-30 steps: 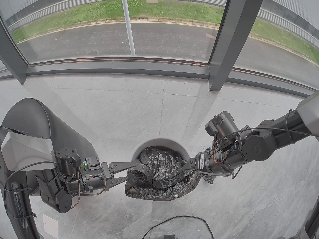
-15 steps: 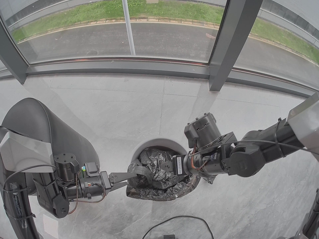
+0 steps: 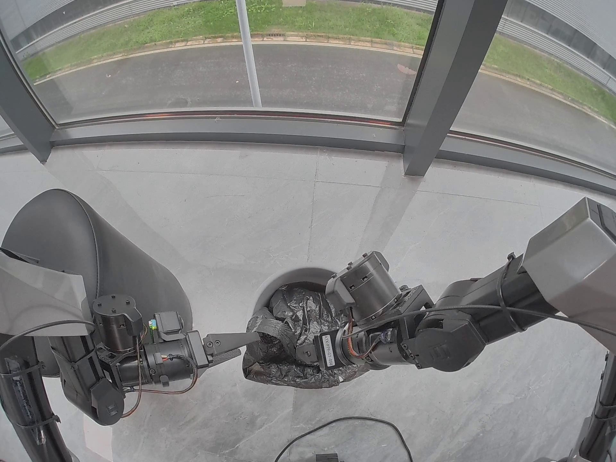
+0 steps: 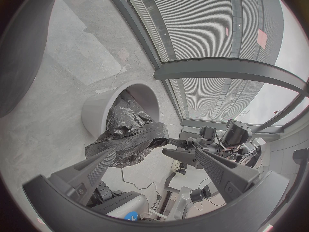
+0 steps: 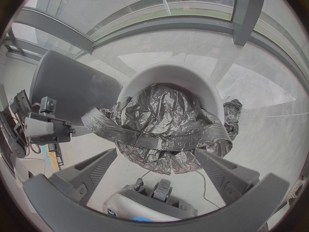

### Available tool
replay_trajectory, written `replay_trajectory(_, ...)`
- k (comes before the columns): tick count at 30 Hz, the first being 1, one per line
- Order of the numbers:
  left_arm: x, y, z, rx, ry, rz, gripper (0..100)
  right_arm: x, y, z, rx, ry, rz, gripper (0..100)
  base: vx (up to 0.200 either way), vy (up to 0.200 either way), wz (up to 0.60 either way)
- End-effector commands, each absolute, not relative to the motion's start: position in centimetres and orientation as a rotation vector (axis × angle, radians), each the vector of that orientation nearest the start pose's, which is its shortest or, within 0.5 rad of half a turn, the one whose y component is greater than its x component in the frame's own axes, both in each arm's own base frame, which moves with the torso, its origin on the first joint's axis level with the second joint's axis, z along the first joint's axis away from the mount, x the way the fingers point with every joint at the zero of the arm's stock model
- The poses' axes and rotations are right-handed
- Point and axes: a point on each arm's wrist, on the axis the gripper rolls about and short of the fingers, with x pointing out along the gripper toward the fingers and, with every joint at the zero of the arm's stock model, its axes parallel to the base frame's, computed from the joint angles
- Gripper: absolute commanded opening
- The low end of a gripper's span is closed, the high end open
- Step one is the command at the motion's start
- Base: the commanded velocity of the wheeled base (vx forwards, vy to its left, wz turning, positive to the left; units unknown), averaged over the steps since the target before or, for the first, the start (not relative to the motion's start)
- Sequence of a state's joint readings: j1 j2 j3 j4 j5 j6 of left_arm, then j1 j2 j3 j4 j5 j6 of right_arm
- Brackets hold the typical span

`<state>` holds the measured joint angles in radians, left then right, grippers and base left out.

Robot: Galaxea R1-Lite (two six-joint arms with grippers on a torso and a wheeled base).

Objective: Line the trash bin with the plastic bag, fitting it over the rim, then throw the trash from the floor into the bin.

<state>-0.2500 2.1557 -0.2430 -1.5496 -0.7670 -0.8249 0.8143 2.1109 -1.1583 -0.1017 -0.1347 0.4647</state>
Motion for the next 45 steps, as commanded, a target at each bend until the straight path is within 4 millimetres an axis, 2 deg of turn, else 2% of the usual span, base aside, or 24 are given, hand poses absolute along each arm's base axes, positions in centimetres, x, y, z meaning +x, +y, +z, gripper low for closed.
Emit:
replay_trajectory(1, 25.6, -8.2, 2.7, -0.838, 0.758, -0.803, 100, 26.3, 28.1, 7.9, 0.021, 0.895, 0.449, 100, 0.0, 0.0, 0.0)
replay_trajectory(4, 25.8, -8.2, 2.4, -0.84, 0.766, -0.799, 100, 26.1, 29.6, 6.7, -0.003, 0.905, 0.47, 100, 0.0, 0.0, 0.0)
replay_trajectory(9, 25.8, -8.2, 2.4, -0.84, 0.767, -0.798, 100, 27.1, 30.5, 5.1, -0.052, 0.893, 0.439, 100, 0.0, 0.0, 0.0)
replay_trajectory(14, 25.9, -8.2, 2.1, -0.842, 0.772, -0.794, 100, 27.3, 30.8, 4.8, -0.078, 0.886, 0.446, 100, 0.0, 0.0, 0.0)
replay_trajectory(19, 25.9, -8.2, 2.1, -0.842, 0.772, -0.794, 100, 28.6, 31.7, 4.3, -0.122, 0.835, 0.414, 100, 0.0, 0.0, 0.0)
replay_trajectory(24, 25.6, -8.2, 2.5, -0.809, 0.75, -0.81, 100, 28.6, 31.6, 4.8, -0.122, 0.823, 0.415, 100, 0.0, 0.0, 0.0)
replay_trajectory(30, 22.9, -7.7, 3.0, -0.48, 0.628, -0.895, 100, 27.7, 30.9, 6.1, -0.104, 0.819, 0.418, 100, 0.0, 0.0, 0.0)
replay_trajectory(32, 21.6, -7.4, 3.0, -0.315, 0.57, -0.936, 100, 27.1, 30.7, 6.5, -0.088, 0.826, 0.421, 100, 0.0, 0.0, 0.0)
replay_trajectory(35, 20.6, -7.1, 2.9, -0.09, 0.485, -0.927, 100, 25.9, 30.8, 7.0, -0.074, 0.832, 0.434, 100, 0.0, 0.0, 0.0)
replay_trajectory(38, 20.8, -7.3, 2.1, 0.172, 0.437, -0.792, 100, 25.0, 30.5, 7.4, -0.054, 0.843, 0.435, 100, 0.0, 0.0, 0.0)
replay_trajectory(40, 21.1, -7.4, 1.9, 0.263, 0.423, -0.722, 100, 24.8, 30.3, 7.6, -0.045, 0.842, 0.432, 100, 0.0, 0.0, 0.0)
replay_trajectory(42, 21.2, -7.8, 2.1, 0.298, 0.407, -0.693, 100, 24.8, 30.2, 7.6, -0.044, 0.845, 0.43, 100, 0.0, 0.0, 0.0)
replay_trajectory(45, 22.5, -9.0, 2.2, 0.337, 0.348, -0.7, 100, 24.8, 30.0, 7.6, -0.033, 0.847, 0.423, 100, 0.0, 0.0, 0.0)
